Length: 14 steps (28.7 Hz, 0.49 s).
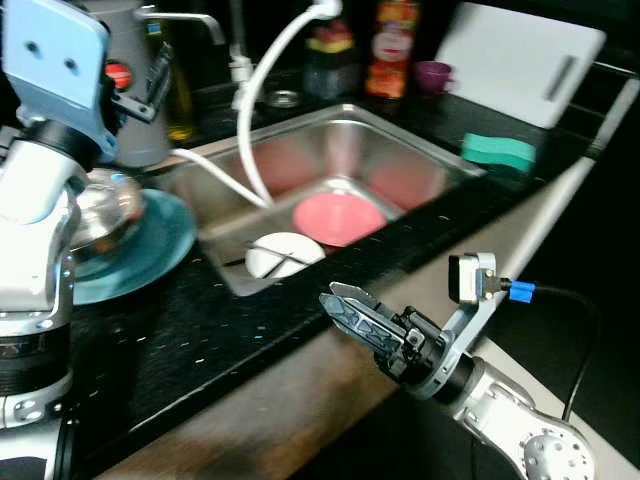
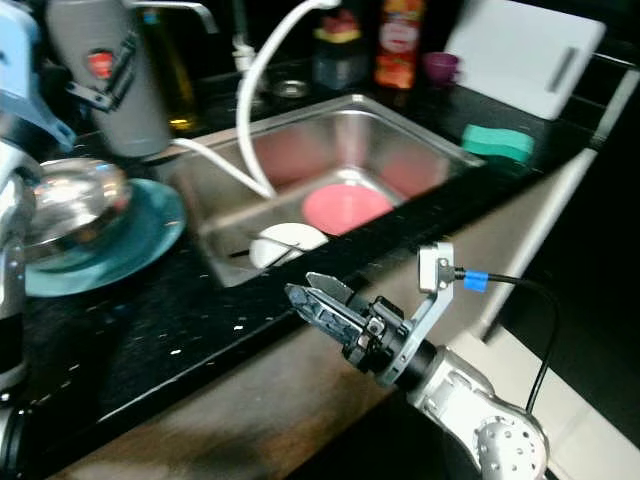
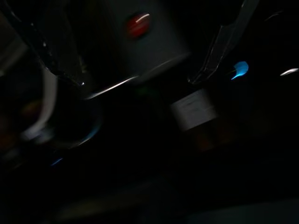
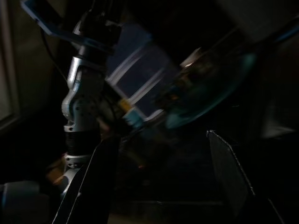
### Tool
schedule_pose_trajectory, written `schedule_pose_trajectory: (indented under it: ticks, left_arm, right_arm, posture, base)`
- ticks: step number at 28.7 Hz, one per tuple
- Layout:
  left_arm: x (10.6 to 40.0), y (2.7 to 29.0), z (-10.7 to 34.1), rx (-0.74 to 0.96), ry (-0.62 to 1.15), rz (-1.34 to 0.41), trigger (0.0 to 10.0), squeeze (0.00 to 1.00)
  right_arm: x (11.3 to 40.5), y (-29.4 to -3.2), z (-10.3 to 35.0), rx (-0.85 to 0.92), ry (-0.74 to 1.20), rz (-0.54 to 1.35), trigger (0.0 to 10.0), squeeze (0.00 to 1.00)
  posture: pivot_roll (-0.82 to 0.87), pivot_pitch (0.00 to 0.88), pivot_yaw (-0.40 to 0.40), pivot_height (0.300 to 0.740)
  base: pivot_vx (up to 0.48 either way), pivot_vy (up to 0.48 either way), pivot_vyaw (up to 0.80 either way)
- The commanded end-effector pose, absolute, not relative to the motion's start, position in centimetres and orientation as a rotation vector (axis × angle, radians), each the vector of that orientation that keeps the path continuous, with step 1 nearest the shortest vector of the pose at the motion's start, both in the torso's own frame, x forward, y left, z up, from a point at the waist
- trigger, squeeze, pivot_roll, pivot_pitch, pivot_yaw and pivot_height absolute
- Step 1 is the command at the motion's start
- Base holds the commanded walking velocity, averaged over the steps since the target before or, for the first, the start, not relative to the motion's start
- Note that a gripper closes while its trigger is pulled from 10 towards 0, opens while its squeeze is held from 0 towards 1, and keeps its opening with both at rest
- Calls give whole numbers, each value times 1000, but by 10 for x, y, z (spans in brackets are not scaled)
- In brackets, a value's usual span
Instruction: Kitchen organization
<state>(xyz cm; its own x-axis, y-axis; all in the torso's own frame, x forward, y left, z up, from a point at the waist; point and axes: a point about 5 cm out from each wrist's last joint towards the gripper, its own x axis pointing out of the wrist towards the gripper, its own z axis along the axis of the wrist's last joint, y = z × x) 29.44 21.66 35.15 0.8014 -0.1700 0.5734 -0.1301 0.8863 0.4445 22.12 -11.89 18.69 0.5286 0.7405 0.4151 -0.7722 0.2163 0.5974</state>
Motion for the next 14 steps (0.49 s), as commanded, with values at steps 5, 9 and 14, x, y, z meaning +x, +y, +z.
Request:
schedule_pose_trajectory:
  ticks: [5,9,14]
  left_arm:
    - [289,222,352,576,-633,49,10000,0]
    - [287,221,352,617,-620,55,10000,0]
    - [281,219,343,633,-592,73,10000,0]
  right_arm:
    - [218,-117,191,913,-76,1082,10000,0]
    - [219,-121,193,964,-108,1078,10000,0]
    - [220,-121,194,982,-114,1081,10000,0]
  posture:
    - [138,0,7,740]
    - [149,0,6,740]
    - [157,0,-2,740]
  base:
    - [0,0,775]
    - [0,0,766]
    - [0,0,761]
